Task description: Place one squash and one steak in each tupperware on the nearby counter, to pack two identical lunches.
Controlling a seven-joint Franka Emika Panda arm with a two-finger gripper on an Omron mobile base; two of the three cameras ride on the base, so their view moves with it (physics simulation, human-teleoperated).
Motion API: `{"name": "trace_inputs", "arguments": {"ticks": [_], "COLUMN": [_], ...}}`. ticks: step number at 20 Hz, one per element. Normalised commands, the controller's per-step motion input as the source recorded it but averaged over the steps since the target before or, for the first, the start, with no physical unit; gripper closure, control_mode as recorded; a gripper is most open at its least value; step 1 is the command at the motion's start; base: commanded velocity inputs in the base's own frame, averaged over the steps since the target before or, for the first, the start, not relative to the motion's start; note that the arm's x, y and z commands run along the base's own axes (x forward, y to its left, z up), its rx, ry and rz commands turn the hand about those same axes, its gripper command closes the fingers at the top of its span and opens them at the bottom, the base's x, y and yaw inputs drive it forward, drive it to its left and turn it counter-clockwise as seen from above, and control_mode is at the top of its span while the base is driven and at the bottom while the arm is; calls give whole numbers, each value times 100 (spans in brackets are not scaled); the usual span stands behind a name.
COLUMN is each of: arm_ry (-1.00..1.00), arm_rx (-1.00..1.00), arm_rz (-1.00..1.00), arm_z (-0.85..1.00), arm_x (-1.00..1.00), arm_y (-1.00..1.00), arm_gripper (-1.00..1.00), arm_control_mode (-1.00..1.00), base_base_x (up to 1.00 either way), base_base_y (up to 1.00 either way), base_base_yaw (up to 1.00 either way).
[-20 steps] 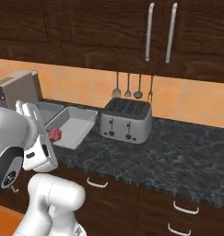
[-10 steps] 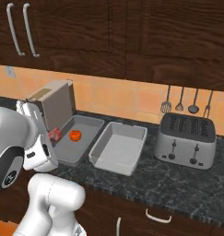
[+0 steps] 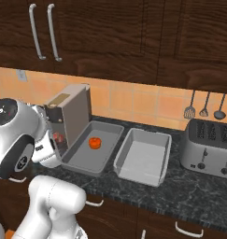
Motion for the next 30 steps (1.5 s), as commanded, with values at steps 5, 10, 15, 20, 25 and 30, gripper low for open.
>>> {"name": "trace_inputs", "arguments": {"ticks": [5,10,15,20,25,30], "arm_ry": [7,2,8,6,3,3], "arm_rx": [7,5,3,0,0,0], "arm_rz": [22,16,5,2,3,5], "arm_z": [-88,-85,-63,-57,-55,-47], "arm_x": [78,94,89,81,66,53], "arm_y": [-29,14,7,0,-1,-3], "arm_gripper": [100,100,100,100,100,100], "arm_control_mode": [-100,-100,-100,-100,-100,-100], "base_base_x": [0,0,0,0,0,0], "base_base_y": [0,0,0,0,0,0], "base_base_yaw": [0,0,0,0,0,0]}}
